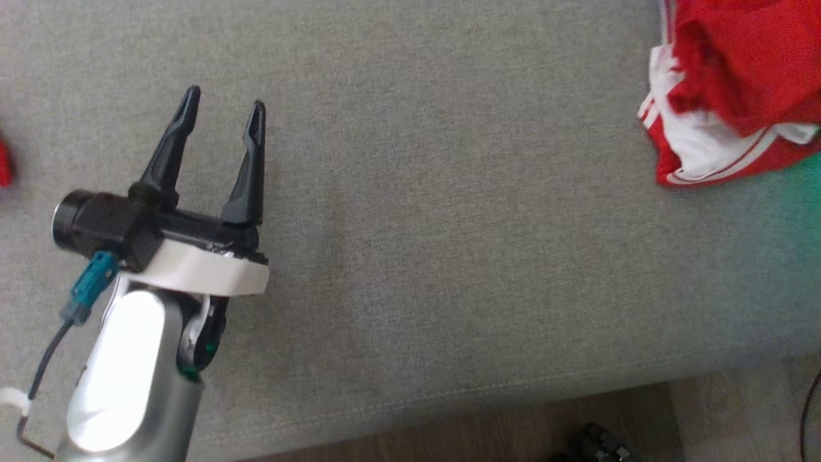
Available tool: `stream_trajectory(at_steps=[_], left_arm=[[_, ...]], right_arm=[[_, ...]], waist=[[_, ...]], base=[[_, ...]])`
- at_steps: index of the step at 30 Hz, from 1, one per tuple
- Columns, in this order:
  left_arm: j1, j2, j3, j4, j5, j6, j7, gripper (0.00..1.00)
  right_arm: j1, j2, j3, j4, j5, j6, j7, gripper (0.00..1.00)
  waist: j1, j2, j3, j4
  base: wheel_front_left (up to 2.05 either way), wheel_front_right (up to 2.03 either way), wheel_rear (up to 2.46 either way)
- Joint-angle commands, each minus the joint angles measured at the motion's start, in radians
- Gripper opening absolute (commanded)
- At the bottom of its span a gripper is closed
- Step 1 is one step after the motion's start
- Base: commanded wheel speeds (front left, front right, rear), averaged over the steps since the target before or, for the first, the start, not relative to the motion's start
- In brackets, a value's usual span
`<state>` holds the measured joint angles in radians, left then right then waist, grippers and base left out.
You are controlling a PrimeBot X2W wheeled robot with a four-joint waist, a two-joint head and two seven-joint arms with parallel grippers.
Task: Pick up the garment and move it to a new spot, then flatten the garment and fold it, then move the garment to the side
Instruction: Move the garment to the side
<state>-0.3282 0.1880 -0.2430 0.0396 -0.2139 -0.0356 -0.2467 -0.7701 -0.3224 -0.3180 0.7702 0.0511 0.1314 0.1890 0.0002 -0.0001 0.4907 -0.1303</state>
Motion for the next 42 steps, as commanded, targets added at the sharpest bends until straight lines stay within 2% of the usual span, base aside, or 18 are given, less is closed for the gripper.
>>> stream_trajectory(at_steps=[1,15,19,20,27,32,37,42], left_arm=[[-0.042,0.025,0.029,-0.03,0.008,-0.006,-0.004,1.0],[-0.077,0.044,0.029,-0.023,0.007,-0.011,-0.008,1.0],[-0.072,0.043,0.029,-0.014,0.005,-0.007,-0.01,1.0],[-0.07,0.042,0.028,-0.012,0.004,-0.006,-0.01,1.0],[-0.032,0.039,0.03,0.015,-0.008,0.0,-0.012,1.0],[0.016,0.032,0.04,0.03,-0.019,0.016,-0.013,1.0],[0.069,0.026,0.054,0.04,-0.033,0.032,-0.014,1.0],[0.132,0.029,0.075,0.046,-0.047,0.055,-0.014,1.0]], right_arm=[[-0.04,-0.013,-0.032,0.012,-0.042,-0.001,-0.039,0.0],[-0.136,-0.005,-0.121,0.156,-0.144,-0.001,-0.182,0.02],[-0.137,0.016,-0.136,0.185,-0.16,-0.001,-0.209,0.91],[-0.136,0.024,-0.135,0.189,-0.162,-0.001,-0.218,1.0],[-0.098,0.078,-0.103,0.156,-0.164,-0.001,-0.293,1.0],[-0.015,0.089,-0.073,0.059,-0.139,-0.001,-0.317,1.0],[0.117,0.113,-0.038,-0.128,-0.097,-0.001,-0.294,1.0],[0.287,0.182,0.035,-0.408,-0.048,-0.001,-0.241,1.0]], waist=[[-0.0002,0.0001,0.037,0.016],[-0.0002,0.0001,0.099,0.04],[-0.0002,0.0001,0.083,0.031],[-0.0002,0.0001,0.077,0.029],[-0.0002,0.0001,-0.005,0.005],[-0.0002,0.0001,-0.091,0.007],[-0.0002,0.0001,-0.169,0.025],[-0.0002,0.0001,-0.241,0.051]], base=[[0.0,0.0,0.0],[0.0,0.0,0.0],[0.0,0.0,0.0],[0.0,0.0,0.0],[0.0,0.0,0.0],[0.0,0.0,0.0],[0.0,0.0,0.0],[0.0,0.0,0.0]])
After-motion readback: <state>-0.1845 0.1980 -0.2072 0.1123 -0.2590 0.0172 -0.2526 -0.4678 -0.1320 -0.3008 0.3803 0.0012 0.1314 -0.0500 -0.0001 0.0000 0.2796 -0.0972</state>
